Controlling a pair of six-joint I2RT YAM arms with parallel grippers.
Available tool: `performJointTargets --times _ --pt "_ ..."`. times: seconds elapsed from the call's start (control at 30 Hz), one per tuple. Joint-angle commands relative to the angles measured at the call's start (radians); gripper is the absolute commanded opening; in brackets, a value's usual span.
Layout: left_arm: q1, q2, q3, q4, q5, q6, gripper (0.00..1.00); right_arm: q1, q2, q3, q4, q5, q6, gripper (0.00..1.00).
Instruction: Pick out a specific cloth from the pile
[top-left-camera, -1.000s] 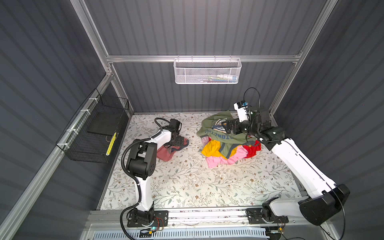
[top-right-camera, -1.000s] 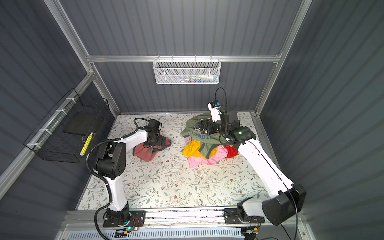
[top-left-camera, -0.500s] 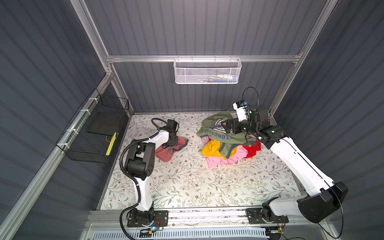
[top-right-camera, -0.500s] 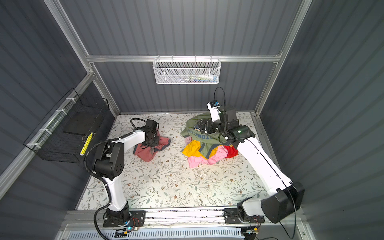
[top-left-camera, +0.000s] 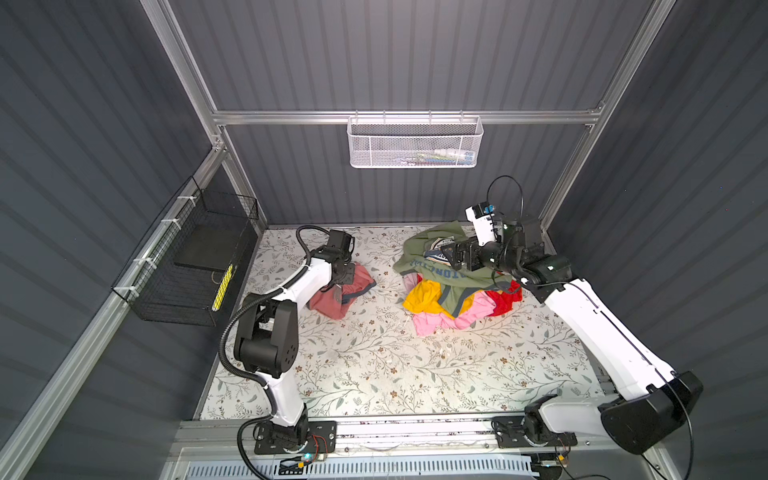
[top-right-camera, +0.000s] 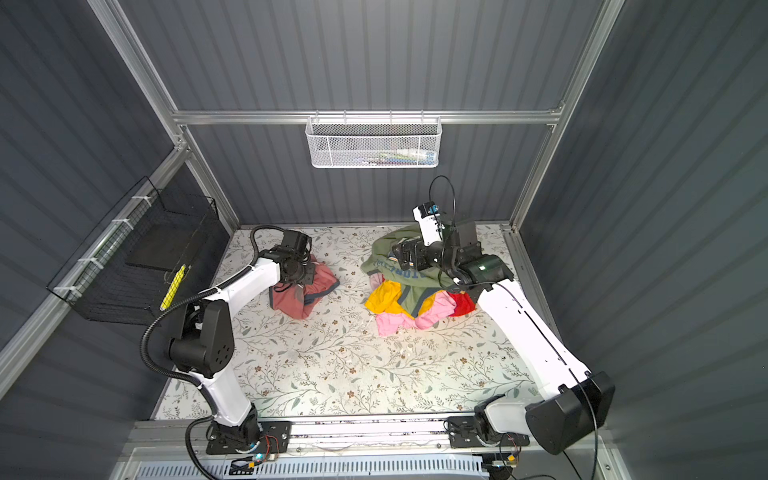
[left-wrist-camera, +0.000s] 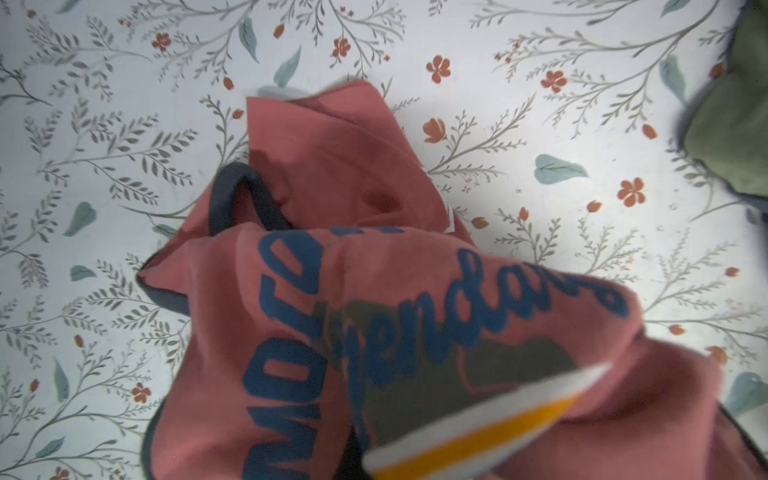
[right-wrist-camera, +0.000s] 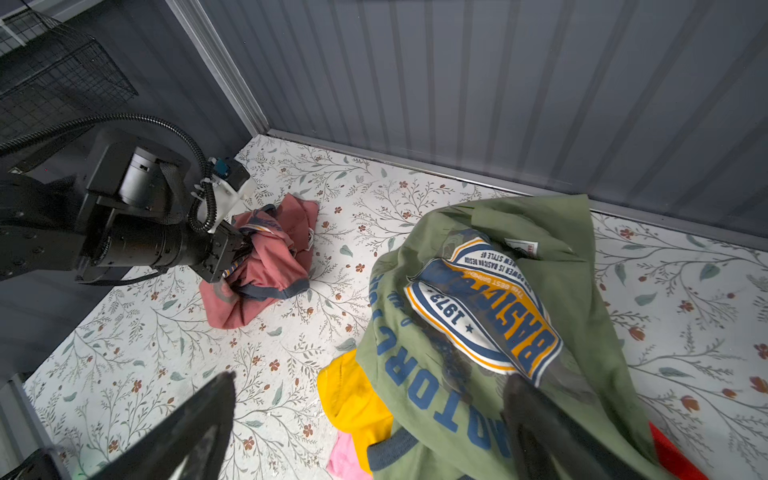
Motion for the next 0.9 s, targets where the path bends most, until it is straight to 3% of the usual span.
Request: performJointTargets --times 0.0,0.23,0.67,0.87 --pt "-0.005 -0.034 0.067 -0.026 0.001 0.033 0.00 -0.005 -0.006 -0.010 0.025 -0.076 -0.008 0.99" --pt "0.004 -0.066 0.116 0.005 -0.096 0.129 0.00 -0.005 0.004 -0.010 0.033 -0.139 0.003 0.99" --pt "0.131 -0.014 0.445 0.065 0.046 0.219 0.00 -0.005 0.009 -0.009 0.040 -0.131 0.021 0.99" --pt "0.170 0.039 0.521 0.170 0.110 0.179 0.00 -0.005 0.014 -0.004 0.040 -0.136 0.034 0.99"
